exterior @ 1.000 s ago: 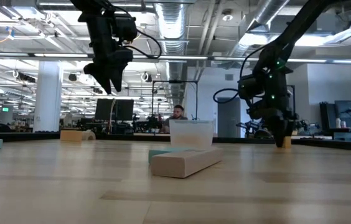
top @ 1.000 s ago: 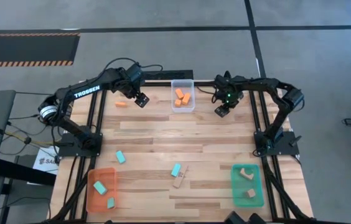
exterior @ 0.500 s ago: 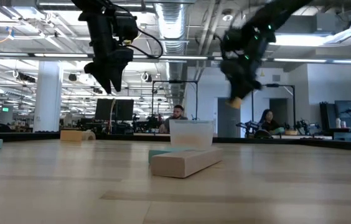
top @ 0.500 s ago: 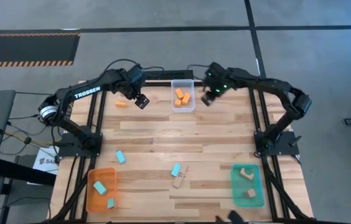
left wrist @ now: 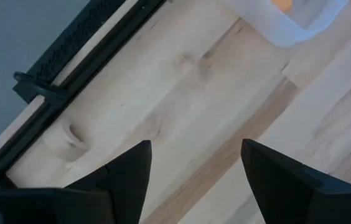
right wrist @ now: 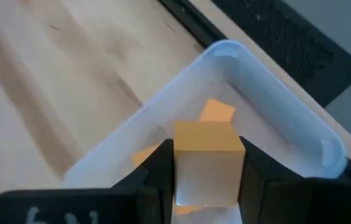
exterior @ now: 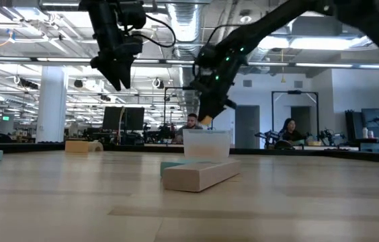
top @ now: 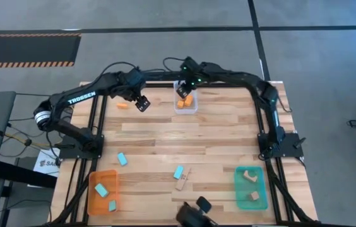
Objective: Sort & place blocks by color
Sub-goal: Put the orange block into the transparent white bin, then put the light brown block into the transparent blue bin
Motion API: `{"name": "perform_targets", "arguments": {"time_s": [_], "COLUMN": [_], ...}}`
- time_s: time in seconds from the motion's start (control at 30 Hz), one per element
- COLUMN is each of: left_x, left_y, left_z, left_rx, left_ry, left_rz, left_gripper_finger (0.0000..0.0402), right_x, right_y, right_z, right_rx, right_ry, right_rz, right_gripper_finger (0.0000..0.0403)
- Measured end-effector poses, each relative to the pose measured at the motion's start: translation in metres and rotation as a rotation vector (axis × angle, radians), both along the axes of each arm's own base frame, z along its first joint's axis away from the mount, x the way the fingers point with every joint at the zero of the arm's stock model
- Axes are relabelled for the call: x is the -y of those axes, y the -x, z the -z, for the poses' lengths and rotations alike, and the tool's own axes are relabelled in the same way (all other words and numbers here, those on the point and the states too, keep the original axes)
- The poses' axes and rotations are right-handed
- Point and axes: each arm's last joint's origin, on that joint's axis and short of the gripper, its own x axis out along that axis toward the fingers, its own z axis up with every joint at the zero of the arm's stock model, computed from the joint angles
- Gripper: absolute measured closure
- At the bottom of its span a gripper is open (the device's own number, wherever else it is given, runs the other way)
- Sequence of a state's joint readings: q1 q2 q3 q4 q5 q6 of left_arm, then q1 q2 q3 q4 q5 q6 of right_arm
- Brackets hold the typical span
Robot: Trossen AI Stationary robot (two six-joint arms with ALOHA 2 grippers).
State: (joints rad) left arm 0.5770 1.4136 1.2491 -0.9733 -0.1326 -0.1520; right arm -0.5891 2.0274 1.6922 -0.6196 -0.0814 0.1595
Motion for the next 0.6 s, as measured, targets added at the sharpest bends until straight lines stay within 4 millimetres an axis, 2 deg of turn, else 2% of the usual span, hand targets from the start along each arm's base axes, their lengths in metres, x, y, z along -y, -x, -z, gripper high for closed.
{"name": "perform_targets", "arguments": {"time_s": [0.17, 0.4, 0.5, 0.6], "left_x": [0.006, 0.019, 0.023, 0.021], "left_y": [0.008, 0.028, 0.036, 0.043], "left_z": [0.002, 0.014, 0.016, 0.017], "left_rx": [-0.003, -0.003, 0.001, 0.004], "left_ry": [0.001, 0.031, 0.024, 0.014], "left_rz": [-0.007, -0.049, -0.085, -0.188], "left_gripper_finger": [0.0164, 0.0164, 0.0164, 0.0164], "right_x": [0.016, 0.018, 0.019, 0.02], "right_y": [-0.019, -0.03, -0.029, -0.026], "right_z": [0.022, 0.03, 0.025, 0.014], "right_rx": [-0.119, -0.195, -0.199, -0.192], "right_ry": [-0.065, -0.138, -0.135, -0.126], "right_rz": [-0.016, -0.117, -0.117, -0.109], "right_gripper_finger": [0.0269, 0.0113, 0.0071, 0.0048]}}
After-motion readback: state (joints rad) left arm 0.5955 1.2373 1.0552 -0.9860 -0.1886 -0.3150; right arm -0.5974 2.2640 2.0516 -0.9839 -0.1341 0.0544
